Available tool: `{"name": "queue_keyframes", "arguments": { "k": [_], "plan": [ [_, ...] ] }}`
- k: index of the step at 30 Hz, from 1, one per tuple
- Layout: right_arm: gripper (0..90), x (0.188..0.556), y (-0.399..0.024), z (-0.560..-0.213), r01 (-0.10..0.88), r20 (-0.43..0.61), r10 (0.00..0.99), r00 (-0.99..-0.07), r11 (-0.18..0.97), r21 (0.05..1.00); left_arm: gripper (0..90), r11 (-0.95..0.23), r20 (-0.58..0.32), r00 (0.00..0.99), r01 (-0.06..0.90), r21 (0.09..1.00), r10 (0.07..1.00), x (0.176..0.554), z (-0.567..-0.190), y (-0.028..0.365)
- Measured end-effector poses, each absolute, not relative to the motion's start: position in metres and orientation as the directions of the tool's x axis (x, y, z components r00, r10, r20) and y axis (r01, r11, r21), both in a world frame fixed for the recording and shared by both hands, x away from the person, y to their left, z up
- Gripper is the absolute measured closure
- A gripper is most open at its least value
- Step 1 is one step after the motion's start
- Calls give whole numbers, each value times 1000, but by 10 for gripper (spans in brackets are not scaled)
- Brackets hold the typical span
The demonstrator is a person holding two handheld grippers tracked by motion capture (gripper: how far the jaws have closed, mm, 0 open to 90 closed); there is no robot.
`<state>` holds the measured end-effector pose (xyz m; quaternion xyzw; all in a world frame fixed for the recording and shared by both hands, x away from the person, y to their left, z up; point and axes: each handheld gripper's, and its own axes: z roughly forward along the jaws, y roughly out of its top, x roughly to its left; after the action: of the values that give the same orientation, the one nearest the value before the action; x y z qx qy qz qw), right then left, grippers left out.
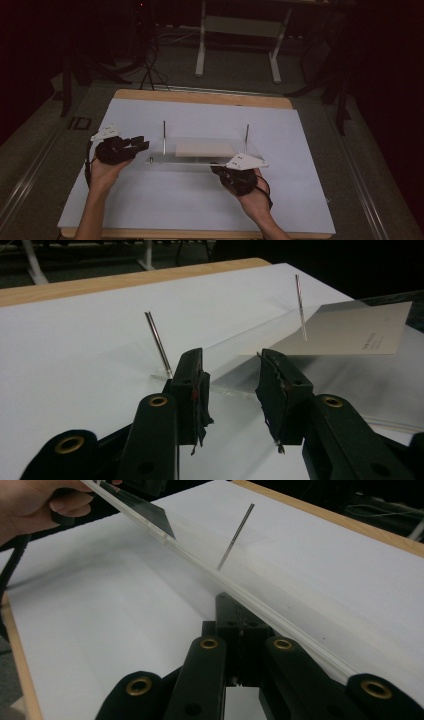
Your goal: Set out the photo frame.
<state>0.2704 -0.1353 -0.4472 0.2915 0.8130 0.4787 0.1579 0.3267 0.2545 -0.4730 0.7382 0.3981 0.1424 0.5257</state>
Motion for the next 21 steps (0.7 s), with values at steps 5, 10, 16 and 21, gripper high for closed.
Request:
{"name": "queue_keyframes", "arguments": {
  "k": [5,10,16,21],
  "plan": [
    [900,274,-136,-443,323,22,627,-779,371,871,611,-121,-210,642,431,894,737,325,-472,259],
    [900,277,-136,-440,321,18,629,-777,372,871,612,-124,-209,648,428,895,732,325,-471,258],
    [900,283,-138,-438,331,24,640,-768,363,871,607,-143,-194,662,419,897,723,325,-472,254],
    [900,285,-137,-434,333,29,644,-764,357,873,578,-165,-169,656,417,894,736,325,-473,253]
  ]
}}
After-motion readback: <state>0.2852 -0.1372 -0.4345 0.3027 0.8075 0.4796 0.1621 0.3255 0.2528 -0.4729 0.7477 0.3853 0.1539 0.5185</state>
